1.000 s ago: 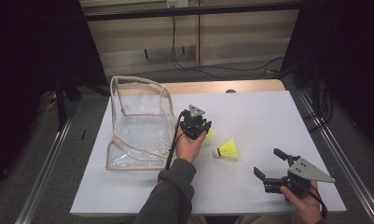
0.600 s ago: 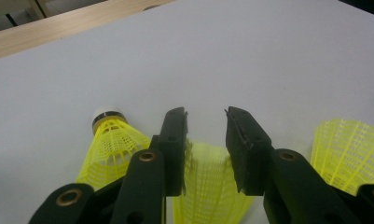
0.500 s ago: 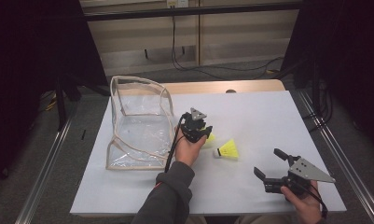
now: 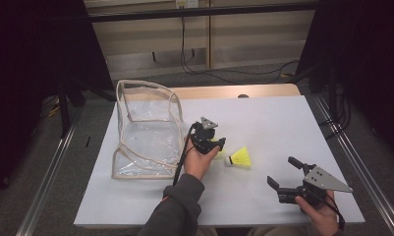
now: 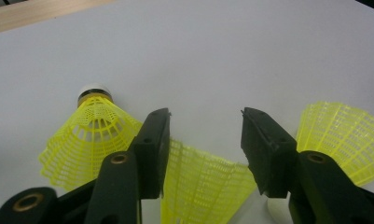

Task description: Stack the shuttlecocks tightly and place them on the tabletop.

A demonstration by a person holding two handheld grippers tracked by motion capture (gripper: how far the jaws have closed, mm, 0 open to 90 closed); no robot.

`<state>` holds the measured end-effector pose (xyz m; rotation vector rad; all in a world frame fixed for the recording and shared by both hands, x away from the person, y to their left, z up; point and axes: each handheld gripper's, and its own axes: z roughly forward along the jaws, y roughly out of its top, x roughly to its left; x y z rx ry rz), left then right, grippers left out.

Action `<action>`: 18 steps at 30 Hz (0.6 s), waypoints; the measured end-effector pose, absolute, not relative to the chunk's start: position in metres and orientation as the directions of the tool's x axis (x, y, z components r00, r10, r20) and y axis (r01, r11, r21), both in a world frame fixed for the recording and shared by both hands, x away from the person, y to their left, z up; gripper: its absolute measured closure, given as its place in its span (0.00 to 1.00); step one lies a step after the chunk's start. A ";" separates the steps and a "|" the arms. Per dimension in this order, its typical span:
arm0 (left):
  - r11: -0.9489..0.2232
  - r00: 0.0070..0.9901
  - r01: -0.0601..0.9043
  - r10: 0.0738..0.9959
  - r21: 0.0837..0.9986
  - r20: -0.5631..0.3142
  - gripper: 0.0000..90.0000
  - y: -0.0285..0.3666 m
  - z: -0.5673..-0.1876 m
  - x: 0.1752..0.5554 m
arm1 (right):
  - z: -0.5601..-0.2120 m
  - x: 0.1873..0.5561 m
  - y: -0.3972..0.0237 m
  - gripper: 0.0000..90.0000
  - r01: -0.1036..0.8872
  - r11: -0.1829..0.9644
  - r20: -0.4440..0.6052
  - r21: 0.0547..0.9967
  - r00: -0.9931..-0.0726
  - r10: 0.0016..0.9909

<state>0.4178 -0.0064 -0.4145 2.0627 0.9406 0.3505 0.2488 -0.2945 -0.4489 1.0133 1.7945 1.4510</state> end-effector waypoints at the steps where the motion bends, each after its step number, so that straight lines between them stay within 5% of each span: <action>1: -0.380 0.681 0.500 0.728 0.778 -0.082 0.57 -0.006 -0.414 0.418 | -0.449 0.249 -0.295 0.03 0.184 0.109 0.002 0.977 -0.520 0.854; 18: -0.319 0.642 0.543 0.753 0.777 -0.140 0.53 -0.004 -0.411 0.417 | -0.448 0.248 -0.294 0.03 0.181 0.109 0.002 0.977 -0.523 0.852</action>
